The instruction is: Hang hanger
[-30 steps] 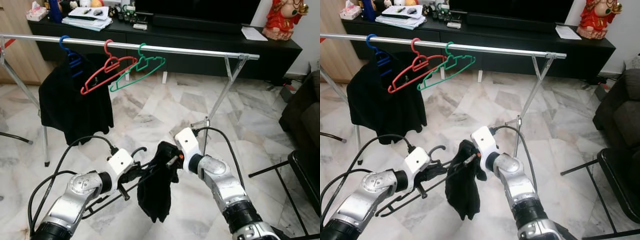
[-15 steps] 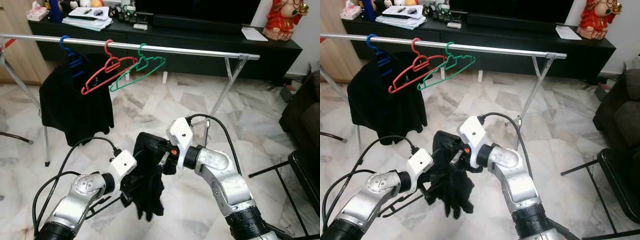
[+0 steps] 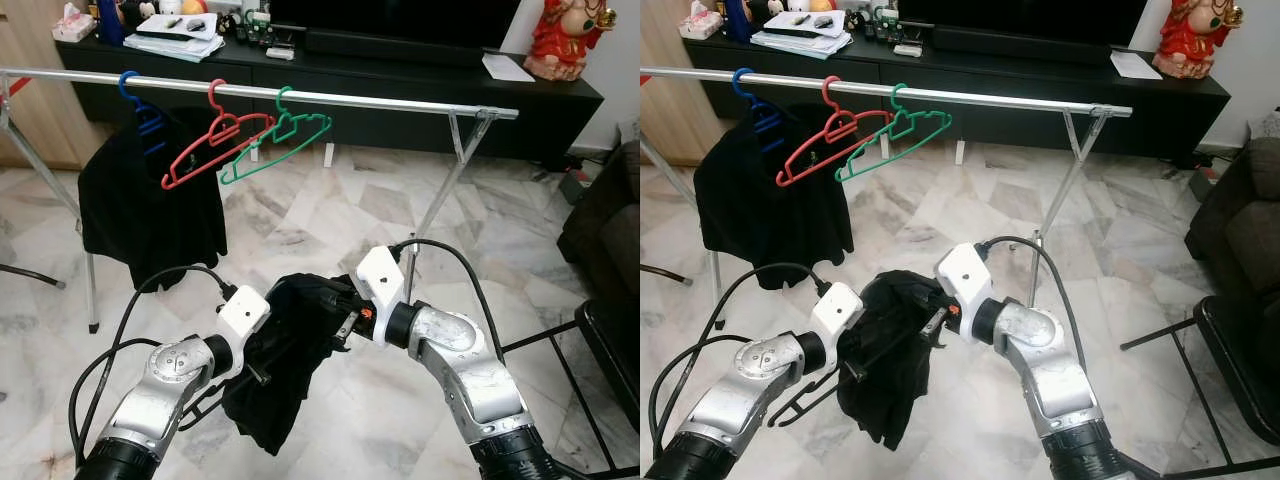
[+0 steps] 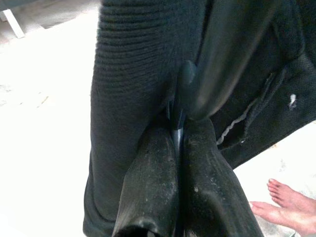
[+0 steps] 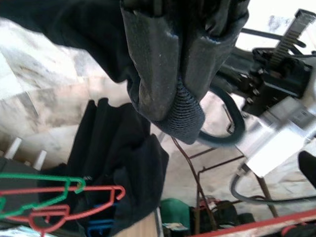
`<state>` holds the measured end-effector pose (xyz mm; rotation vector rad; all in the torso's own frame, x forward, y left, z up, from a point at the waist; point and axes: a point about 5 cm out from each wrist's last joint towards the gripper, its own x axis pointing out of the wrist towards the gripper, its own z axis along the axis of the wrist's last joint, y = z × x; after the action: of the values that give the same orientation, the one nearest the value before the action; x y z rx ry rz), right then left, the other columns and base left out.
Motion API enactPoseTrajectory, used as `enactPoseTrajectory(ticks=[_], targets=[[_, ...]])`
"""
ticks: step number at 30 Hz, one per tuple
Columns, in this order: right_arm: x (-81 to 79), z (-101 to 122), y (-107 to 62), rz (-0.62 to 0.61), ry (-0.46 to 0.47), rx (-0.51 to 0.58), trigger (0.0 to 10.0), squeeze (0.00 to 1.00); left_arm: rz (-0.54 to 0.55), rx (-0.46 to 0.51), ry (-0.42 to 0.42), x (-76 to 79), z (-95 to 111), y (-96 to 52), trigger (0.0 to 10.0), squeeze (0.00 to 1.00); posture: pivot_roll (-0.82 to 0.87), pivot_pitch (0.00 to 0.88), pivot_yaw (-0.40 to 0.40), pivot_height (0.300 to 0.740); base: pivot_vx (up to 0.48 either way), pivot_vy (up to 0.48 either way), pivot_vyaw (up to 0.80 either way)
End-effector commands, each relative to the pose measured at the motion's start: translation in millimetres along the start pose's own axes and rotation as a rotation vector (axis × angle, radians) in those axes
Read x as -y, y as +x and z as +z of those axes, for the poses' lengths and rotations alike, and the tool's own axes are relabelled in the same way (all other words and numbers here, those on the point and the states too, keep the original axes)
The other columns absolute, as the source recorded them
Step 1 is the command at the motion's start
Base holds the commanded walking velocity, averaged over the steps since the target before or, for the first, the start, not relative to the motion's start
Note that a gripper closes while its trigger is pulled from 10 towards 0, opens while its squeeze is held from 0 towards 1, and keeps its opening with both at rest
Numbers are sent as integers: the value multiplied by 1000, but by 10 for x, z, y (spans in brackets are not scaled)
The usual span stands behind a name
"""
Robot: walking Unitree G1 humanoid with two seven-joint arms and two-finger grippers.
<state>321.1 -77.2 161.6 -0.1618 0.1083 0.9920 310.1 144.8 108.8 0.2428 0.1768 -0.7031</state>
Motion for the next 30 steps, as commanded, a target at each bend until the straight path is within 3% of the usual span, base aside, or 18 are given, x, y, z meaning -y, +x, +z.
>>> enactPoseTrajectory(ticks=[1, 7, 11, 16, 21, 22, 23, 24, 30], targets=[[24, -52, -38, -24, 21, -13, 10000, 0, 11, 32, -12, -9, 37, 14, 10000, 0, -2, 159, -67, 740, 0, 0, 0], [-30, 23, -35, 15, 57, 50, 10000, 0, 20, 38, -19, -18, 39, 18, 10000, 0, -4, 158, -67, 740, 0, 0, 0], [-162, 90, -39, 115, 61, 114, 10000, 0, 16, 44, -28, -12, 42, 22, 10000, 0, -4, 159, -67, 740, 0, 0, 0], [-176, 26, -63, 125, 31, 64, 10000, 0, 31, 53, -38, -24, 49, 21, 10000, 0, -4, 160, -69, 740, 0, 0, 0], [-75, -59, -142, 71, 30, 18, 10000, 0, 31, 67, -55, -25, 60, 26, 10000, 0, -10, 159, -69, 740, 0, 0, 0], [-67, -65, -154, 69, 29, 16, 10000, 369, 31, 67, -56, -25, 61, 27, 10000, 0, -11, 159, -69, 740, 0, 0, 0], [-57, -72, -169, 68, 29, 14, 10000, 518, 30, 68, -58, -23, 62, 29, 10000, 0, -11, 159, -69, 740, 0, 0, 0], [-54, -72, -174, 66, 29, 14, 10000, 1000, 30, 69, -58, -24, 64, 30, 10000, 0, -11, 160, -69, 740, 0, 0, 0], [-57, -70, -186, 71, 23, 10, 10000, 1000, 33, 79, -70, -27, 73, 35, 10000, 0, -11, 158, -71, 740, 0, 0, 0]])
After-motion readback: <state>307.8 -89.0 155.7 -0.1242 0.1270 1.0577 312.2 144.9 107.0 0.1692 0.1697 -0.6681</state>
